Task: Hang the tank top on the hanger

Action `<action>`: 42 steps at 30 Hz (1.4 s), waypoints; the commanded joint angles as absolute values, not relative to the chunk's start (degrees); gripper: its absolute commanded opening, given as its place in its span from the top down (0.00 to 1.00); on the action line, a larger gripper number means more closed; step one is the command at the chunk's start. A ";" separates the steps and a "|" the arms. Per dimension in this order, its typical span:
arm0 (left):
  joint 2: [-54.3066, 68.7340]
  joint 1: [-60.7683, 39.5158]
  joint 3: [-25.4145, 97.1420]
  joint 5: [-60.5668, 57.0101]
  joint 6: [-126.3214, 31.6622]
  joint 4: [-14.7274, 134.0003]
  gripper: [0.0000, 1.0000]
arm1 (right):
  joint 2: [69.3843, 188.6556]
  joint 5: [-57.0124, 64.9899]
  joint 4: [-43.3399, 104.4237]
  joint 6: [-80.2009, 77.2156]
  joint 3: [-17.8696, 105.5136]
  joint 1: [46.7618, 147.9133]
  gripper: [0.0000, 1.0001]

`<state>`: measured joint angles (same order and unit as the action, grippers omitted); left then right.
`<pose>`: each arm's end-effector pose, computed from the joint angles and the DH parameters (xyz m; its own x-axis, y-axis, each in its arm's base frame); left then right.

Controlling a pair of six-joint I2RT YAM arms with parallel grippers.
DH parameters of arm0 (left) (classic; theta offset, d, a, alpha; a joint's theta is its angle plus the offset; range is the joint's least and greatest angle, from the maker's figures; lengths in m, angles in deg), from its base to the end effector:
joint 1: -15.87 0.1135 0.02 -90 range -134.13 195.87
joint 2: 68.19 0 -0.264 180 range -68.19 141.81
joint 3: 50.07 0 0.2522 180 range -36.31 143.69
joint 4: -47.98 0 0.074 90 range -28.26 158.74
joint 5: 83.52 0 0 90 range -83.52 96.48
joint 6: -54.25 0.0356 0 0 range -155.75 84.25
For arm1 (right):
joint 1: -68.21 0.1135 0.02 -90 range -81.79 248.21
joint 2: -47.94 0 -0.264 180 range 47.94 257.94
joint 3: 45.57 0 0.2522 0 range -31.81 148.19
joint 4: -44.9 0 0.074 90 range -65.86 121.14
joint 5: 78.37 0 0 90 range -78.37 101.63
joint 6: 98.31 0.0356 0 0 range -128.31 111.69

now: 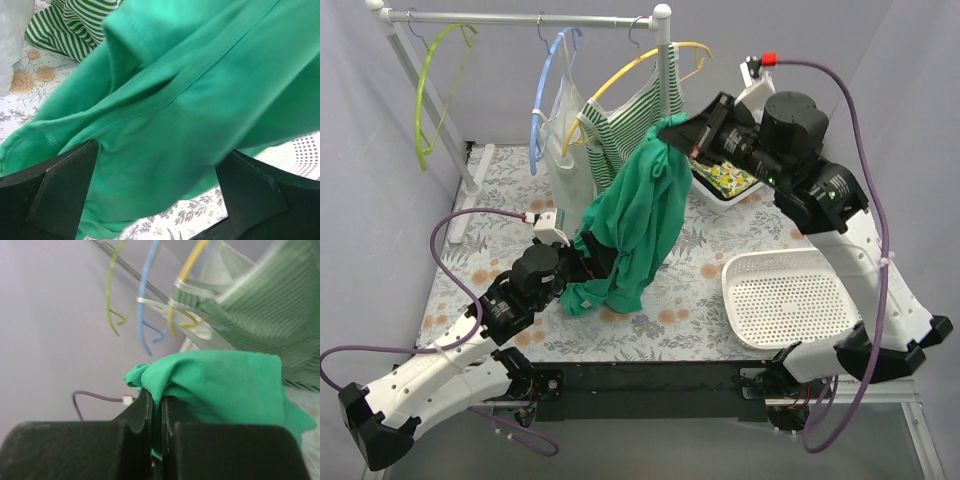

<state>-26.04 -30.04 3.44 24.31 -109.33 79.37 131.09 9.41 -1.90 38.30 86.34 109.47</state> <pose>0.1281 -0.1166 0.3034 -0.5312 -0.7640 -0.3662 -0.0919 0.4816 -0.8715 0.1978 0.1753 0.5690 -0.4824 0.5428 -0.6875 -0.4914 0.4821 0.7254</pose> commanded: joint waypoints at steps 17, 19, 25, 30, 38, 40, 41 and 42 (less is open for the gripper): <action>-28.29 -29.83 -2.11 28.98 -122.49 93.20 0.02 | 102.41 11.98 3.37 29.58 18.97 103.54 0.38; -27.94 -29.83 -2.55 28.90 -125.30 94.95 0.02 | 104.70 12.16 3.28 27.91 21.09 105.98 0.37; -28.55 -29.83 -4.66 31.27 -131.54 95.58 0.03 | 116.99 14.08 9.77 21.41 27.68 114.60 0.40; -27.23 -29.74 -3.62 35.65 -136.90 100.49 0.02 | 124.48 8.57 16.54 19.04 31.29 116.28 0.45; -35.93 -29.74 1.83 43.04 -137.97 109.02 0.02 | 139.95 4.70 22.69 15.86 38.84 121.82 0.49; -36.99 -29.74 2.89 44.27 -137.53 109.90 0.02 | 143.63 3.81 24.10 16.56 40.51 122.70 0.49; -36.99 -29.74 3.94 44.71 -137.18 110.08 0.02 | 144.78 3.55 24.63 16.74 41.91 123.22 0.49; -37.08 -29.74 4.38 45.24 -137.35 110.60 0.02 | 145.93 3.46 25.07 16.65 42.45 123.93 0.49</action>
